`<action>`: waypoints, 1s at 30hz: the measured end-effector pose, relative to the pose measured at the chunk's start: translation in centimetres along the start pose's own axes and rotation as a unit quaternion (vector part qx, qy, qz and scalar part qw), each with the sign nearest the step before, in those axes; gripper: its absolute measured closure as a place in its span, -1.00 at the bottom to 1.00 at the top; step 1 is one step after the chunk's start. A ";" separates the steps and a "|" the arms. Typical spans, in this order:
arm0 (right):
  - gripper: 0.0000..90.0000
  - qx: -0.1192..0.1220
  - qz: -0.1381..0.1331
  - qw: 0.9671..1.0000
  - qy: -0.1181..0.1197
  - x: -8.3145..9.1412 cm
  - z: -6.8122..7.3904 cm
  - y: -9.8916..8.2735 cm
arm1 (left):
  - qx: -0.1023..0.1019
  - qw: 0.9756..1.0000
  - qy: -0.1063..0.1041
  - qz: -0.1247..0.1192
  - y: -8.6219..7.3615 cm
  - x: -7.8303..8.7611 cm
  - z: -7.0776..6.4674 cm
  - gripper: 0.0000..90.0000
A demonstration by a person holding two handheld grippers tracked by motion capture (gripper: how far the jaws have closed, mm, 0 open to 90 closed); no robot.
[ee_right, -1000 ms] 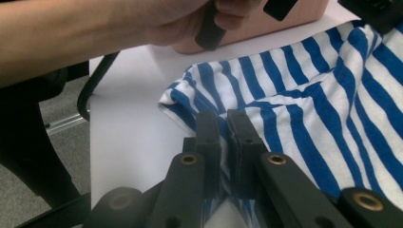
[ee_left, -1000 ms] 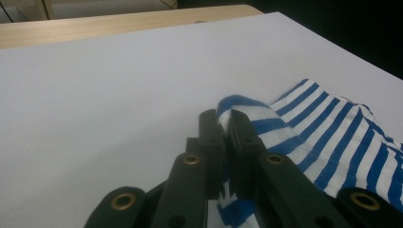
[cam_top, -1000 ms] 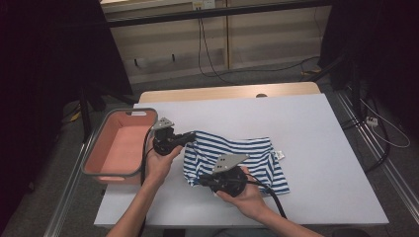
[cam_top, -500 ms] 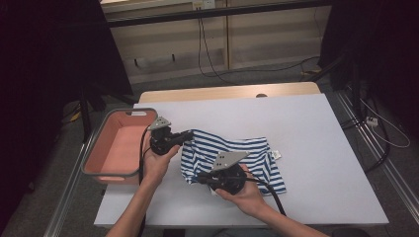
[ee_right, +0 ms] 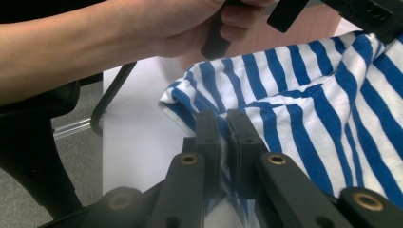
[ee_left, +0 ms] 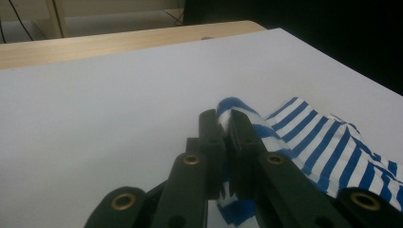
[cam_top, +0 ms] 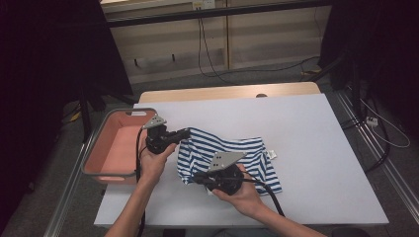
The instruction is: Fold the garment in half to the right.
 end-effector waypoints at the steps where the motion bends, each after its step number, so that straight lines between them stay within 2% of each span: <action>1: 0.88 0.000 -0.002 1.000 0.000 0.0 0.1 0.1 | -0.001 1.000 0.001 -0.002 0.1 0.1 0.0 0.91; 14: 0.88 0.007 -0.009 1.000 0.007 -0.3 0.1 1.0 | 0.005 1.000 0.005 -0.017 0.7 0.9 0.2 0.91; 23: 0.88 0.016 -0.027 0.999 0.007 -0.5 0.3 2.3 | 0.010 0.999 0.016 -0.029 1.3 1.9 0.7 0.91; 30: 0.88 0.012 -0.042 0.999 0.015 -1.0 0.5 3.2 | 0.012 0.999 0.021 -0.039 1.7 2.8 1.1 0.91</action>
Point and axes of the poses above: each handheld gripper's, and its own axes: x roughly backward along the jaws, y roughly out of its top, z roughly to its left, the point moved 3 cm from there along -x, roughly forward along the jaws
